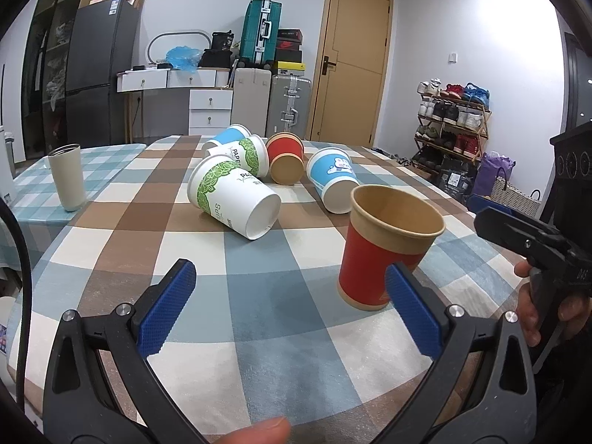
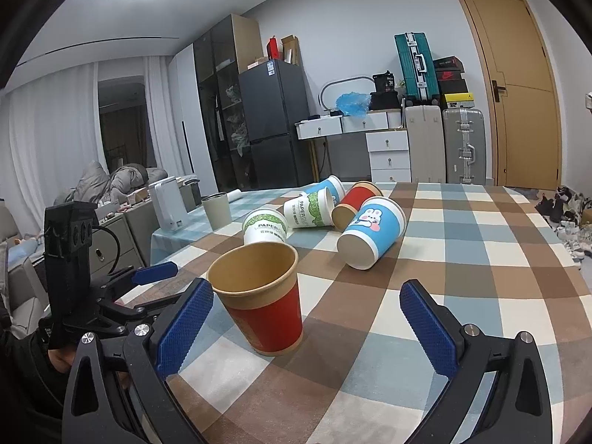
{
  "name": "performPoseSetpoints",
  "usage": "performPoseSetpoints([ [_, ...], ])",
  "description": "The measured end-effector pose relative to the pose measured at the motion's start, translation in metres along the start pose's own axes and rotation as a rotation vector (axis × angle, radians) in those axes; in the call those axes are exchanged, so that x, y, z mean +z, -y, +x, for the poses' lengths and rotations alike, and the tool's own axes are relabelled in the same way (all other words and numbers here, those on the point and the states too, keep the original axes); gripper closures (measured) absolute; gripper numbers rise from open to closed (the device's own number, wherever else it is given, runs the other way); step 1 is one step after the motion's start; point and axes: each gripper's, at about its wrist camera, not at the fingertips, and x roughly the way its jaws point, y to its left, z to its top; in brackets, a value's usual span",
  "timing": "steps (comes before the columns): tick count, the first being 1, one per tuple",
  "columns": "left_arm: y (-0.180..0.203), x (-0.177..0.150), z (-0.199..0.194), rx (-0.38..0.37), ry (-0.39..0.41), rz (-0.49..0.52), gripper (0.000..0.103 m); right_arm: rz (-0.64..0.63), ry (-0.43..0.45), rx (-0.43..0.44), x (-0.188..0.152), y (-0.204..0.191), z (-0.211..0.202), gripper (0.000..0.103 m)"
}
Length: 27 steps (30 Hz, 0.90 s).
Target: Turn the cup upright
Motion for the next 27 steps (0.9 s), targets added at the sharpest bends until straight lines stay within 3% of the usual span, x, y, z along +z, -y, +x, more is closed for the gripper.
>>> performPoseSetpoints([
  [27, 0.0035, 0.0001, -0.0009, -0.002, 0.003, 0.008, 0.001, -0.015, -0.019, 0.006, -0.0013, -0.0011, 0.0048, 0.000],
])
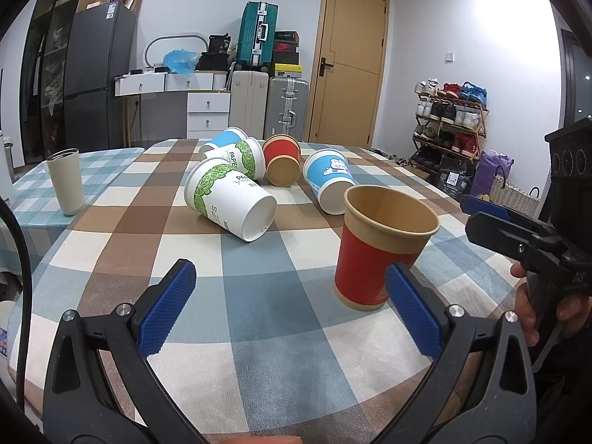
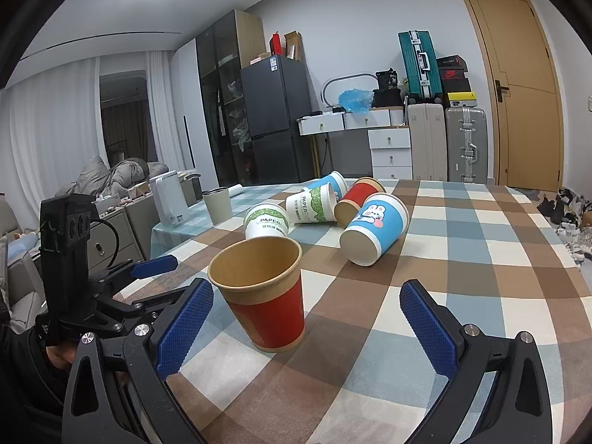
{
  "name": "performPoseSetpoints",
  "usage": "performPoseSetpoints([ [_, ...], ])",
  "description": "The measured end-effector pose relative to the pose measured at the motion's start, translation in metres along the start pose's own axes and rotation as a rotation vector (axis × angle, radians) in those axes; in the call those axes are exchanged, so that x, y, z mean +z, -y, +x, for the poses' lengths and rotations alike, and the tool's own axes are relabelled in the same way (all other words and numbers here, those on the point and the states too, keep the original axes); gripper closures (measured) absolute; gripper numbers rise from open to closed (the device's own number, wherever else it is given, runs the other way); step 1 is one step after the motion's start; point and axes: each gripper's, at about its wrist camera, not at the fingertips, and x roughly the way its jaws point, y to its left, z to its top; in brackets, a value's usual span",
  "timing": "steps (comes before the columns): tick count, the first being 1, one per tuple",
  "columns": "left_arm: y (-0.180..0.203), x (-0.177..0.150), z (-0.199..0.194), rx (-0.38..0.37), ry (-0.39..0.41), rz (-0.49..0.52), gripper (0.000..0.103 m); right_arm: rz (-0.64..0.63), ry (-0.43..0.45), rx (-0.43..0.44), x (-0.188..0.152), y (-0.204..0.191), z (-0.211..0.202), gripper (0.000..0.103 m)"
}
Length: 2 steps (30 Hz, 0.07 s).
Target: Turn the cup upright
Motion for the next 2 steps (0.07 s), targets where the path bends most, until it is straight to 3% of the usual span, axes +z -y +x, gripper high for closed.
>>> performPoseSetpoints([
  [2, 0.0005, 0.0001, -0.0001, -0.001, 0.002, 0.000, 0.001, -0.001, 0.000, 0.000, -0.0002, -0.0005, -0.0007, 0.000],
])
